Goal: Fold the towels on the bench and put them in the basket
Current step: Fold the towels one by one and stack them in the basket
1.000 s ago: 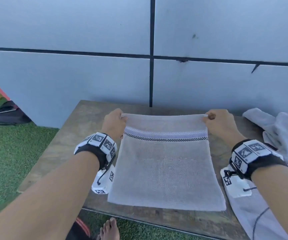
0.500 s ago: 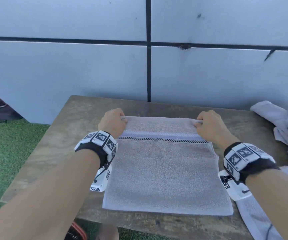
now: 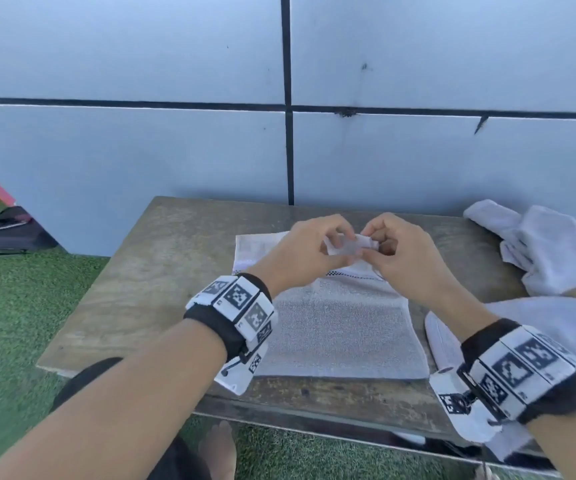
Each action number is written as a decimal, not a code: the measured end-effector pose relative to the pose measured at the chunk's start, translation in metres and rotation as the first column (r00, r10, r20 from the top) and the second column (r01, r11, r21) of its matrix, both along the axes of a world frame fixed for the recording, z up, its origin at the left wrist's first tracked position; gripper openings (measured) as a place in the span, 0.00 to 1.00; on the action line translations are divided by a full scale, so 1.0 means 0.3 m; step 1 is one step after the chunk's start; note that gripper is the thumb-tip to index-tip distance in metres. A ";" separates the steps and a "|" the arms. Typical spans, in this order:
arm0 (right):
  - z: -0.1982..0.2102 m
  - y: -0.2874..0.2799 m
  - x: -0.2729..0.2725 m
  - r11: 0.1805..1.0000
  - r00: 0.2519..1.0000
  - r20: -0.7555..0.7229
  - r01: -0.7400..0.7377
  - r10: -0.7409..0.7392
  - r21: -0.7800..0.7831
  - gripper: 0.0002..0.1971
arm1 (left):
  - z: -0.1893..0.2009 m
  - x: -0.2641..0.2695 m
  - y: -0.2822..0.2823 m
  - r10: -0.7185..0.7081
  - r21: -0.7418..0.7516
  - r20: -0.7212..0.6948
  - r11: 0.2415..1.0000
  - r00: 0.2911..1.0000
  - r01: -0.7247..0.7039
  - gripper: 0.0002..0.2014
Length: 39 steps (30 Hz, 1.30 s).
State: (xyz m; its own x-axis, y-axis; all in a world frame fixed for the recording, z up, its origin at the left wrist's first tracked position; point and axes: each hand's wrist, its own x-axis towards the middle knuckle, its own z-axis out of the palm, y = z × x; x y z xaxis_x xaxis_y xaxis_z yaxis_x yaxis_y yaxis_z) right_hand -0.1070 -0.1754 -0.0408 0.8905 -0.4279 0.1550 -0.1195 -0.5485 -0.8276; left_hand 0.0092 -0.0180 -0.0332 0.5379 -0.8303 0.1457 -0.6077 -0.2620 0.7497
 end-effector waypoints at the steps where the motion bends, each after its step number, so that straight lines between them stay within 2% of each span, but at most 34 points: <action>1: 0.011 0.012 -0.020 1.000 1.000 0.015 -0.004 0.004 0.004 0.11 | 0.001 -0.031 -0.010 -0.002 -0.036 -0.016 0.999 1.000 0.002 0.11; 5: 0.011 0.033 -0.101 0.991 0.998 0.053 -0.029 0.023 0.127 0.12 | -0.040 -0.092 -0.029 0.027 -0.120 -0.078 0.992 0.997 -0.036 0.14; 8: -0.027 0.044 -0.138 0.988 0.998 0.054 -0.023 0.015 0.152 0.14 | -0.078 -0.112 -0.038 0.003 -0.158 -0.106 0.987 0.994 -0.020 0.13; 14: -0.058 0.042 -0.109 0.984 0.995 0.061 0.071 -0.082 0.164 0.07 | -0.108 -0.098 -0.052 0.005 -0.189 -0.127 0.981 0.992 -0.030 0.11; 19: -0.053 0.012 -0.068 0.958 0.977 0.066 0.183 -0.202 0.222 0.01 | -0.077 -0.037 -0.114 0.022 -0.117 0.006 0.993 1.000 -0.022 0.03; 23: -0.046 -0.002 -0.035 0.934 0.966 0.067 0.222 -0.250 0.281 0.03 | -0.036 -0.005 -0.123 0.052 -0.119 0.135 0.992 0.989 -0.035 0.07; 29: -0.041 0.002 -0.016 0.913 0.941 0.096 0.284 -0.324 0.294 0.03 | 0.002 0.001 -0.117 0.168 -0.175 0.143 0.974 0.975 -0.142 0.03; 33: -0.040 -0.009 -0.021 0.898 0.921 0.109 0.329 -0.374 0.293 0.03 | 0.002 -0.009 -0.121 0.139 -0.136 0.137 0.983 0.981 -0.120 0.01; 39: -0.031 0.008 -0.048 0.909 0.933 0.115 0.296 -0.341 0.293 0.05 | -0.013 -0.043 -0.136 0.174 -0.133 0.118 0.978 0.978 -0.158 0.01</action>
